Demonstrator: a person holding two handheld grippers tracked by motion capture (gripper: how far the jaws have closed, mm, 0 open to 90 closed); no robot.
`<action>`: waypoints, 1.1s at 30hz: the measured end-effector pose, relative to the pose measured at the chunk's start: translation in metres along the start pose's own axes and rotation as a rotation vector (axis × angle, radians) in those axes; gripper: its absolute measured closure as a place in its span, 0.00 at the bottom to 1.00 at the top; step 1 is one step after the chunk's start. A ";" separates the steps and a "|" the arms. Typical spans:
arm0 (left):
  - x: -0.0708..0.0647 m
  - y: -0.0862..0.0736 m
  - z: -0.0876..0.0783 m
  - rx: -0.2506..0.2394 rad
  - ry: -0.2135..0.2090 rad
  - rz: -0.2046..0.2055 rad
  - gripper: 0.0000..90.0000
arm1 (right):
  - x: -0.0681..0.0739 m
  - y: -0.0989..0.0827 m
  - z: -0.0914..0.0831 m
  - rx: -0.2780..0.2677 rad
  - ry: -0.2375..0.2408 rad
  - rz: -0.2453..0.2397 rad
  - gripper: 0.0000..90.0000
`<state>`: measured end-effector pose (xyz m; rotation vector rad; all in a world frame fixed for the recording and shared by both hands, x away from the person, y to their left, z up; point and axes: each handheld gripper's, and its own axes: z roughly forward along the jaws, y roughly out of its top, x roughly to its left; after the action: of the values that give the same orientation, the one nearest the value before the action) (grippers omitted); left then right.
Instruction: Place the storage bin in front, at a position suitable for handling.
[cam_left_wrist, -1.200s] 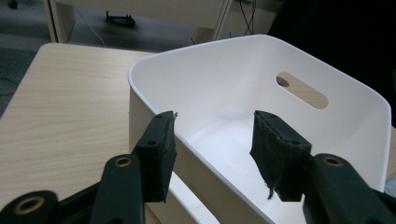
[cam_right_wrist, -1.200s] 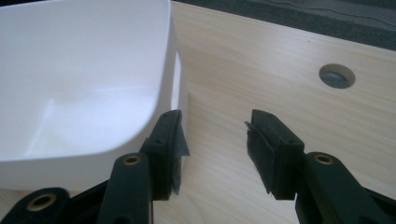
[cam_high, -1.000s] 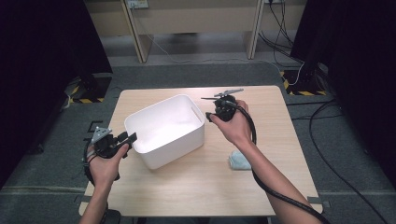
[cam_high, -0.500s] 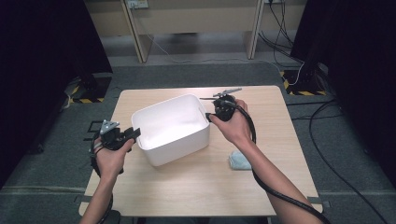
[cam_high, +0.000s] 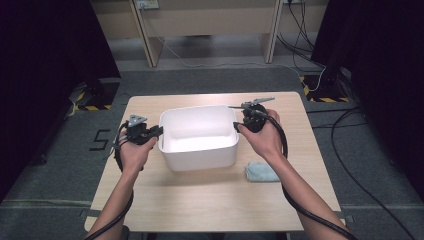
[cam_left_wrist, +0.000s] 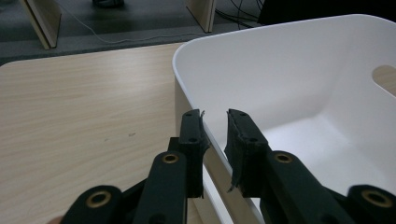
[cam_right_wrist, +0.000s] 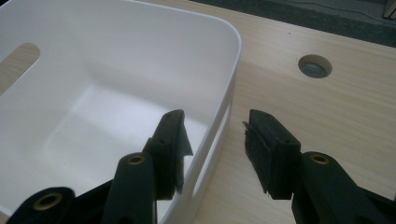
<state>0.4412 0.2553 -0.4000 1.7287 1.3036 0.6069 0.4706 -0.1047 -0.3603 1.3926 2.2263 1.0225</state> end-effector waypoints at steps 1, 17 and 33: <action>0.000 0.001 0.001 0.001 -0.004 0.000 0.85 | -0.001 -0.001 -0.001 -0.002 -0.001 0.004 0.63; 0.003 -0.063 -0.084 -0.095 -0.192 0.066 0.74 | -0.012 -0.043 -0.040 -0.019 0.018 -0.017 0.77; -0.022 -0.069 -0.042 -0.001 -0.195 0.177 0.61 | 0.000 -0.056 -0.023 0.046 0.032 -0.075 0.86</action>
<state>0.3648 0.2543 -0.4350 1.8655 1.0227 0.5235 0.4204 -0.1295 -0.3843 1.3096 2.3202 0.9802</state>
